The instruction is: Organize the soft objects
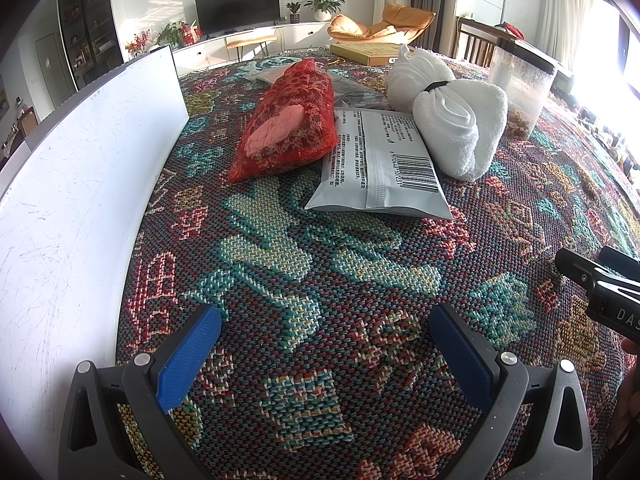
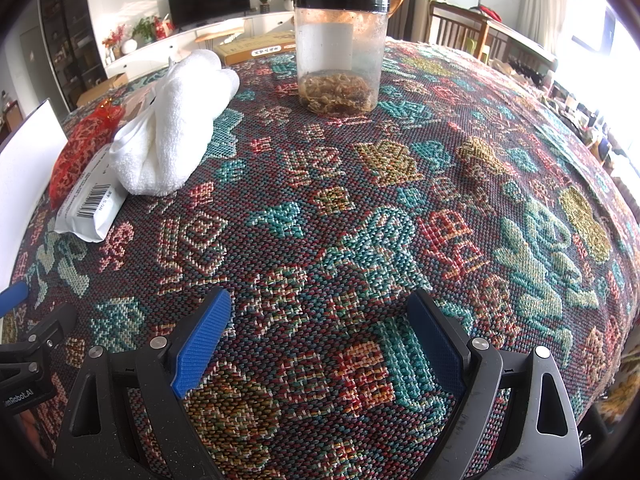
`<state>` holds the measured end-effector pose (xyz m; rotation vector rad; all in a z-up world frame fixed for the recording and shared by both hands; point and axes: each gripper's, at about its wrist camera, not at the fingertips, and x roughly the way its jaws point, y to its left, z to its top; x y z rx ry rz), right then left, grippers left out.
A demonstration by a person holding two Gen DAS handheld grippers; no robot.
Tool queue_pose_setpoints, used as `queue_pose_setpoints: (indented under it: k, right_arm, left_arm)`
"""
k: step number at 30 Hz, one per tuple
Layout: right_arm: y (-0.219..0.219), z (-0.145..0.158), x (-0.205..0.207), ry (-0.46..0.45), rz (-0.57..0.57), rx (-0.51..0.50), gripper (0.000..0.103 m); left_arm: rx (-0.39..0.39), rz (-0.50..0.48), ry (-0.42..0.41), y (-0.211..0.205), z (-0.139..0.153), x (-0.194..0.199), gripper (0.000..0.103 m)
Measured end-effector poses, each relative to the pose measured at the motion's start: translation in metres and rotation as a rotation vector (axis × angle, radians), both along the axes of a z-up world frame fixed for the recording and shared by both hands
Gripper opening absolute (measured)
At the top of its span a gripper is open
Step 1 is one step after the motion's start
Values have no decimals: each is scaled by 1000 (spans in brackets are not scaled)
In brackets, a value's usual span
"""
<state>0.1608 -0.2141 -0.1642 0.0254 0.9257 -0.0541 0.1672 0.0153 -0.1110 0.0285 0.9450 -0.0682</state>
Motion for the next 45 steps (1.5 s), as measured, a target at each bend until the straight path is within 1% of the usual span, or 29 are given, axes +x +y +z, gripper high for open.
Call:
queue_pose_setpoints:
  k: [11, 18, 25, 31, 45]
  right_arm:
    - [0, 0, 0, 0, 0, 0, 91]
    - [0, 0, 0, 0, 0, 0, 91]
    - [0, 0, 0, 0, 0, 0, 91]
    - [0, 0, 0, 0, 0, 0, 91]
    - [0, 0, 0, -1, -1, 0, 92]
  left_arm:
    - [-2, 0, 1, 0, 0, 1, 103]
    - [-4, -12, 2, 4, 0, -7, 103]
    - [-4, -14, 3, 1, 0, -3, 103]
    - [-4, -50, 4, 3, 0, -11, 103]
    - [-3, -50, 3, 3, 0, -12, 103]
